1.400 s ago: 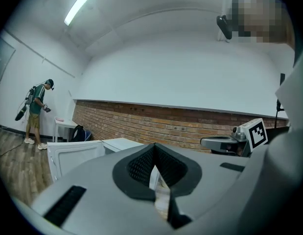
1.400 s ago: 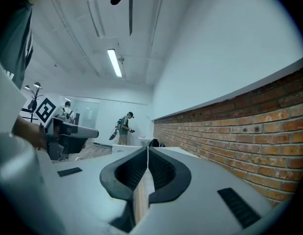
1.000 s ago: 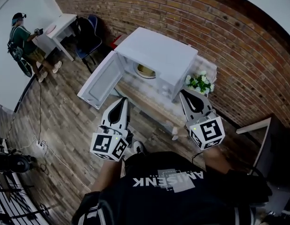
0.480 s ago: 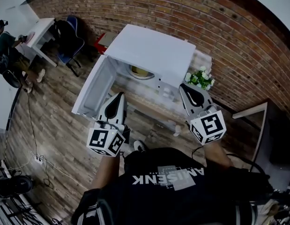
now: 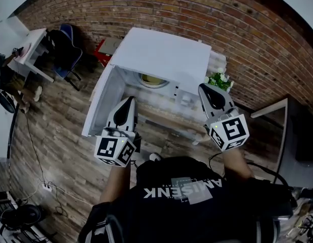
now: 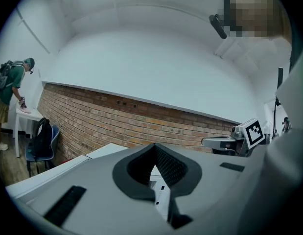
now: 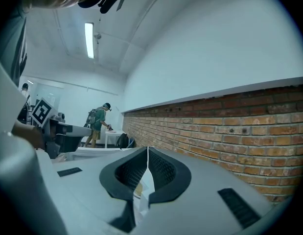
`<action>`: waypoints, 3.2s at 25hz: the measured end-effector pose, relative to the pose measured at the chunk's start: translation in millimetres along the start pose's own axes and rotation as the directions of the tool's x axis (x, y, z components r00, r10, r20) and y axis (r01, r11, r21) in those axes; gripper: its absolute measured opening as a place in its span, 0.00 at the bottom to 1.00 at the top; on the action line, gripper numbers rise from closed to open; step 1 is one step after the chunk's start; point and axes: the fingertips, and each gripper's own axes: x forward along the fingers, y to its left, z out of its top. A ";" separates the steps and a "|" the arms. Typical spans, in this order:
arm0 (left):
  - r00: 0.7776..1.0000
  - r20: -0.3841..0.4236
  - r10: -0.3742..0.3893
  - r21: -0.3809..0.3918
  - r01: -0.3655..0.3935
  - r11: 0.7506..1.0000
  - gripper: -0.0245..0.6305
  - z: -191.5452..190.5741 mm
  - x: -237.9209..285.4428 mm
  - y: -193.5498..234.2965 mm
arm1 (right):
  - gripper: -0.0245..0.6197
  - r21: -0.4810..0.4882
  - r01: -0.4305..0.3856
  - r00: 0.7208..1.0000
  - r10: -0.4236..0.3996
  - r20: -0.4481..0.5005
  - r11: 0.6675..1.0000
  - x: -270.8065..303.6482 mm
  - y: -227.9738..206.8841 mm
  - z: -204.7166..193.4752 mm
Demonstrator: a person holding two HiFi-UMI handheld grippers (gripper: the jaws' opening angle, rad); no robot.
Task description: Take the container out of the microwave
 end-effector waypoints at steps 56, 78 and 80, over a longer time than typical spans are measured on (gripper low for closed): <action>0.922 -0.064 0.381 -0.020 -0.383 0.924 0.06 -9.9 -85.6 123.9 | 0.37 -0.219 -0.343 0.925 0.288 -0.249 0.913 190.8 166.3 -113.1; 0.864 -0.040 0.501 -0.001 -0.502 0.865 0.06 -5.3 -110.1 119.6 | 0.39 -0.315 -0.381 0.876 0.231 -0.423 0.869 245.9 167.5 -204.9; 0.857 -0.027 0.514 -0.016 -0.515 0.857 0.05 -1.8 -112.9 120.1 | 0.40 -0.322 -0.381 0.873 0.222 -0.435 0.867 254.2 165.8 -210.2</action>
